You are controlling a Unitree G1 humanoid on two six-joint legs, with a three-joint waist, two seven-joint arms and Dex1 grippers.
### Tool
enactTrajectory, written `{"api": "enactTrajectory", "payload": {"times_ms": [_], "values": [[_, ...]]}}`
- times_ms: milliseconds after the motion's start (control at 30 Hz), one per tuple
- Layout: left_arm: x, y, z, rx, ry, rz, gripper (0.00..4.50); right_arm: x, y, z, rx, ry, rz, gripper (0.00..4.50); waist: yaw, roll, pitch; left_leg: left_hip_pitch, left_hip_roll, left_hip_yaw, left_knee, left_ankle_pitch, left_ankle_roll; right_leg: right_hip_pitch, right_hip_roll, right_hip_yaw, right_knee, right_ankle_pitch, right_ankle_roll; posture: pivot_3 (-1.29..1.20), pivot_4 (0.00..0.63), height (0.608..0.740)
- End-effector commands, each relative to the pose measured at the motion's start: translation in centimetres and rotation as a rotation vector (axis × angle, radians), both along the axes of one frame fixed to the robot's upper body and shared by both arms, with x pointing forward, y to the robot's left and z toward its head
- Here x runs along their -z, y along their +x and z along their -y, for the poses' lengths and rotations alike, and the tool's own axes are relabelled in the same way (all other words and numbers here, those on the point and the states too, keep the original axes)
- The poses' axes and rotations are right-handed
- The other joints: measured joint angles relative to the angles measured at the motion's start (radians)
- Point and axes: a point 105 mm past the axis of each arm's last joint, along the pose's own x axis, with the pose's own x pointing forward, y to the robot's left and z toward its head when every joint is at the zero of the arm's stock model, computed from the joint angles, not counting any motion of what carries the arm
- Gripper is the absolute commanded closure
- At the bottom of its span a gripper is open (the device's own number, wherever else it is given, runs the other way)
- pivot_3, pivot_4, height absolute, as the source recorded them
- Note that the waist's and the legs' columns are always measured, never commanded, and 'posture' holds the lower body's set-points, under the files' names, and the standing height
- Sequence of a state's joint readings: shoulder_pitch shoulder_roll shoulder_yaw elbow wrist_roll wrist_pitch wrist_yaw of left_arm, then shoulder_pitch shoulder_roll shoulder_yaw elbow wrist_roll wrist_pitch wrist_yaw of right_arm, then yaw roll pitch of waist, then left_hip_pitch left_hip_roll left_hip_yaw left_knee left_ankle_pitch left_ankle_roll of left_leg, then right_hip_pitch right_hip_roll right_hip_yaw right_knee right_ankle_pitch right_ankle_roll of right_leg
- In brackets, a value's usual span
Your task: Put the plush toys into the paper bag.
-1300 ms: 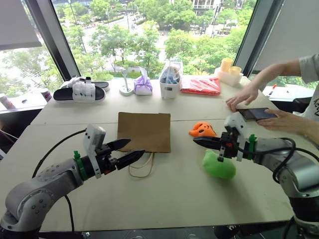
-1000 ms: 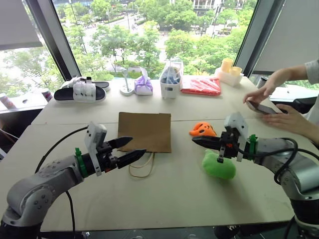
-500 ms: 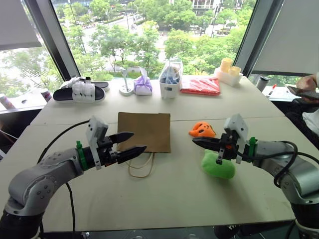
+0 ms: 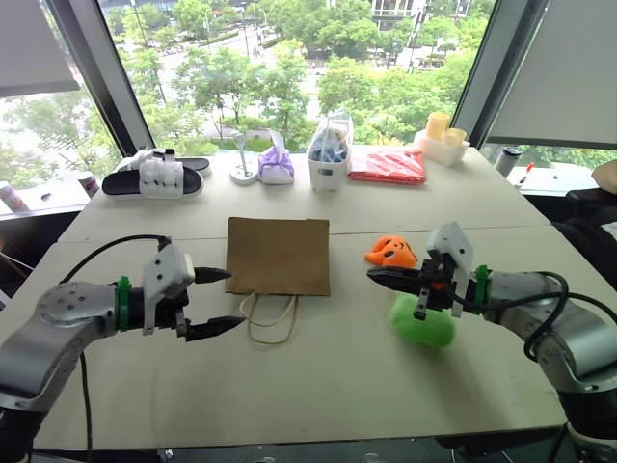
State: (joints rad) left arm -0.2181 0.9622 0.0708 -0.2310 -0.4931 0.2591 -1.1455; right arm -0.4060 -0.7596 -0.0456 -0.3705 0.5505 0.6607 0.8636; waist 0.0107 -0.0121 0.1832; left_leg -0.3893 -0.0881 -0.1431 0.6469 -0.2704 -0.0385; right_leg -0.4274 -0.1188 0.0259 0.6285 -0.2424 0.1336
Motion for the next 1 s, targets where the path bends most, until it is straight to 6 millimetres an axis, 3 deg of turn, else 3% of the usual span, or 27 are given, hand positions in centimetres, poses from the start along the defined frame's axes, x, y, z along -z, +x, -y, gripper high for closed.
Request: {"api": "enactTrajectory", "payload": {"times_ms": [33,333,367,433,667,800,1000], "values": [[0.5,0.9,-0.2,0.049,0.080,0.089,0.06,-0.8,-0.4,-0.7,-0.035,0.002,0.048,4.50,0.002,0.000,0.000,0.000,0.000,0.000,0.000,0.000,0.000,0.000,0.000,0.000,0.000,0.000,0.000,0.00,0.150,0.740],[2.9,5.4,1.2,0.066,0.106,0.252,0.06,-0.5,-1.3,-1.3,-0.018,0.017,0.051,4.50,0.000,0.000,0.000,0.000,-0.001,0.000,0.000,0.000,0.000,-0.001,0.000,-0.001,0.000,0.002,0.004,0.00,0.150,0.740],[2.8,5.9,1.5,0.066,0.085,0.256,0.28,-0.5,-1.4,-1.3,-0.006,0.023,0.050,4.50,0.000,0.000,0.000,0.000,-0.001,0.000,0.000,0.000,0.000,-0.001,0.000,-0.001,0.001,0.002,0.004,0.00,0.150,0.740],[2.7,6.6,2.1,0.071,0.070,0.272,0.88,-0.2,-1.5,-1.1,0.023,0.028,0.047,4.50,0.001,-0.001,0.000,-0.001,-0.002,0.000,0.001,0.000,0.000,-0.001,0.000,-0.001,0.001,0.003,0.004,0.00,0.150,0.740],[-0.5,6.8,4.0,0.112,-0.122,0.185,4.37,1.9,-2.7,-1.8,0.076,0.027,0.011,4.50,-0.005,-0.001,0.000,-0.001,-0.002,0.000,0.001,0.000,0.001,-0.001,0.000,-0.001,0.001,0.003,0.005,0.00,0.150,0.740],[-3.4,7.3,5.1,0.055,-0.311,0.082,4.45,3.6,-1.8,-2.9,0.155,0.039,-0.010,4.50,-0.008,-0.001,0.000,-0.001,-0.002,-0.001,0.003,0.000,0.001,-0.001,0.000,-0.001,0.003,0.003,0.006,0.00,0.150,0.740],[-6.0,7.0,6.6,0.033,-0.446,0.003,4.45,6.0,0.1,-7.3,0.169,0.068,-0.042,4.50,-0.031,-0.001,0.000,0.000,-0.002,-0.001,0.003,0.000,0.000,-0.001,0.001,-0.001,0.003,0.004,0.006,0.00,0.150,0.740]]}}
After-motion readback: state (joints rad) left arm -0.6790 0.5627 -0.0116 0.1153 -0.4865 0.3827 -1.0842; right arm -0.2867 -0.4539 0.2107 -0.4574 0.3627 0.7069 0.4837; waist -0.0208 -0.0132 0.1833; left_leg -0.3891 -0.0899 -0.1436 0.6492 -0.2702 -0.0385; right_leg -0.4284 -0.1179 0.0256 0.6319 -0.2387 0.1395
